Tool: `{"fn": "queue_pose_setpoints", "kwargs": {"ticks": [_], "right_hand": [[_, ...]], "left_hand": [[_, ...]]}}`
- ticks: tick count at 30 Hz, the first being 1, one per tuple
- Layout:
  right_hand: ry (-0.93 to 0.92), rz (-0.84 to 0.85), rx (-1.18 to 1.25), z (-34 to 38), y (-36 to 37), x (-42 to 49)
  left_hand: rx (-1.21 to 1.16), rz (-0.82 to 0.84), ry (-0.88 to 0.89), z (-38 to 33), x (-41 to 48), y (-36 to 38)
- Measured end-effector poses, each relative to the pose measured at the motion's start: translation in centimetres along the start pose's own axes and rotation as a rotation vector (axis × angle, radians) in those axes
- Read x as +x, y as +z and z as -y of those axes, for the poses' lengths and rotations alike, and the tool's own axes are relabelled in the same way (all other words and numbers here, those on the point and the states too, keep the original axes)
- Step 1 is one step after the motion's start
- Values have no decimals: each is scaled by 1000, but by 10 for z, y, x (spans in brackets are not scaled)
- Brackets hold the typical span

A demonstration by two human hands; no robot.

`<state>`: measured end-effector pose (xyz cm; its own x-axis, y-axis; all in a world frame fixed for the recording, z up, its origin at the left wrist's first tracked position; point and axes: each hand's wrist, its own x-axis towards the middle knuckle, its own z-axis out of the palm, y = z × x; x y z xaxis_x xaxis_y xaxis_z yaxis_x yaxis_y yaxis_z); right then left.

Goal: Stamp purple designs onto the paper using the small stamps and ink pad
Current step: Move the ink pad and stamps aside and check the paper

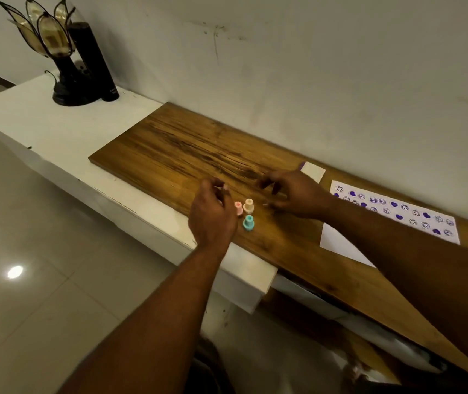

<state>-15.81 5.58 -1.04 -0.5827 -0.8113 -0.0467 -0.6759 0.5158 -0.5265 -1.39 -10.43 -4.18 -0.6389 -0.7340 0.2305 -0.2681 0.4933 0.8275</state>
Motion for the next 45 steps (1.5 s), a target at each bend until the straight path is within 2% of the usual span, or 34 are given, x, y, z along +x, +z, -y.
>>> {"fn": "queue_pose_setpoints", "kwargs": {"ticks": [4,13,19,23,28,41,45], "right_hand": [[-28,12,-84,11,18,13],[24,7,-225,10,32,34],[241,-164,-275,-10,16,67],[378,-216,-411,-34,-12,84],[554,-257,-259,-72,-39,86],[522,-282,-215,-88,-39,80],[479,-320,-131,-86,-39,72]], "left_hand": [[167,144,-89,27,16,-12],[230,443,40,32,23,-9],[270,416,62,42,27,-5],[329,386,94,42,27,1],[363,412,101,42,30,5],[360,432,110,42,29,3],[373,442,114,41,28,4]]}}
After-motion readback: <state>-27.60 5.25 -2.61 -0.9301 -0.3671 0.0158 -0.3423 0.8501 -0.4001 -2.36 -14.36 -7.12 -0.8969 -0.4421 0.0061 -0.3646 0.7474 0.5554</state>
